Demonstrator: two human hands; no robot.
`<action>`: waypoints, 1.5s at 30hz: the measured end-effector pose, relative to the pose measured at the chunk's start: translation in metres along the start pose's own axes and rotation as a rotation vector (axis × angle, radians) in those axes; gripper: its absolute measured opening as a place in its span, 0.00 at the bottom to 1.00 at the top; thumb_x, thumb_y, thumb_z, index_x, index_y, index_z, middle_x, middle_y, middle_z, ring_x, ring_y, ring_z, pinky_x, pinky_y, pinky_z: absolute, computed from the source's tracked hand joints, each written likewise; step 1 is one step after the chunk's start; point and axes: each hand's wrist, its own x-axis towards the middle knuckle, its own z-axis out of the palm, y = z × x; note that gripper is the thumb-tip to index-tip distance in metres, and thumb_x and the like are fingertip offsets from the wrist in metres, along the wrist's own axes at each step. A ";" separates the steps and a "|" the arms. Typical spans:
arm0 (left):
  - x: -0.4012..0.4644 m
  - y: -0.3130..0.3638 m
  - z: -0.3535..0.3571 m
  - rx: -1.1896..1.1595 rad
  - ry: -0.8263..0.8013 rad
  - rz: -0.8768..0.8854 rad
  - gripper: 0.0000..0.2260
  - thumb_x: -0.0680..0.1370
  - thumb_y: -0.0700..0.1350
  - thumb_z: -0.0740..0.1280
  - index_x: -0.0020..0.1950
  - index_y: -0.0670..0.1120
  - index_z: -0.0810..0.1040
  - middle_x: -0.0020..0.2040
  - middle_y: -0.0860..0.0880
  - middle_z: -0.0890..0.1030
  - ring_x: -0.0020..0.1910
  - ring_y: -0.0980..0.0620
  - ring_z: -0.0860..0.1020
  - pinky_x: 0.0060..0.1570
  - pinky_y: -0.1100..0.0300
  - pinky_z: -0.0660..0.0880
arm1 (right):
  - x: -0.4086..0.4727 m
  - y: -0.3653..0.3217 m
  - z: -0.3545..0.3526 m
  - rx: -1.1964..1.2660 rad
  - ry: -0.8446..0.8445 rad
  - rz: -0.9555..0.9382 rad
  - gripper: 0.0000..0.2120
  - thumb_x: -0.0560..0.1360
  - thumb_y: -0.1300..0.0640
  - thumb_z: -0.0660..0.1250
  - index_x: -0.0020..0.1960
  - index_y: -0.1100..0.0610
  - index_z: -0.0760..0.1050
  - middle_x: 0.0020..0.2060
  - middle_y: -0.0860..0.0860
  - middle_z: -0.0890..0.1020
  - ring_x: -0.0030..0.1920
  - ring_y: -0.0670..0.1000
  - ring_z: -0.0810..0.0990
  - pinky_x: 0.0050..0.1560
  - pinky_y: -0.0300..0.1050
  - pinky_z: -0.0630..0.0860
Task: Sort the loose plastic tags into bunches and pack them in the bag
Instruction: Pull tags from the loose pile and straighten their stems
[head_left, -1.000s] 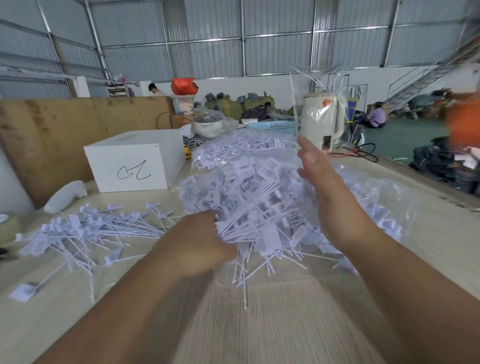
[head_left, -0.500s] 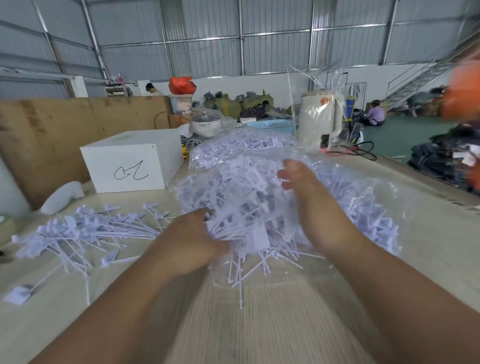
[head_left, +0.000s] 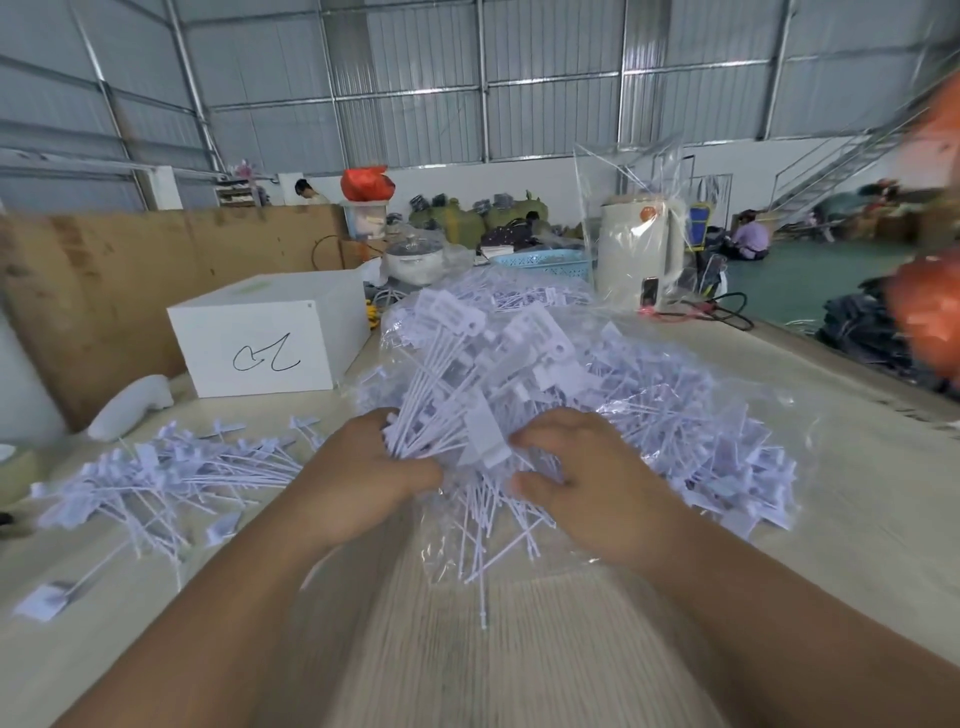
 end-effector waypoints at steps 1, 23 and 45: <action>0.000 0.000 0.000 0.000 0.002 0.009 0.13 0.59 0.52 0.69 0.43 0.56 0.80 0.40 0.52 0.84 0.36 0.54 0.81 0.40 0.58 0.72 | 0.001 0.001 0.001 -0.028 0.033 -0.022 0.12 0.79 0.53 0.64 0.60 0.54 0.80 0.58 0.51 0.79 0.60 0.53 0.74 0.63 0.49 0.70; 0.001 0.000 -0.008 -0.017 0.293 0.010 0.06 0.69 0.46 0.75 0.42 0.52 0.79 0.36 0.61 0.82 0.33 0.63 0.79 0.35 0.60 0.70 | 0.000 0.005 -0.031 -0.272 0.256 0.022 0.22 0.74 0.73 0.60 0.61 0.55 0.80 0.48 0.54 0.75 0.44 0.55 0.78 0.43 0.49 0.78; -0.006 0.007 0.017 0.099 0.012 0.152 0.10 0.65 0.48 0.77 0.42 0.54 0.80 0.39 0.59 0.83 0.37 0.61 0.81 0.36 0.63 0.72 | -0.008 -0.011 -0.021 0.713 0.081 -0.018 0.19 0.76 0.69 0.65 0.40 0.44 0.77 0.32 0.46 0.80 0.32 0.51 0.78 0.37 0.40 0.71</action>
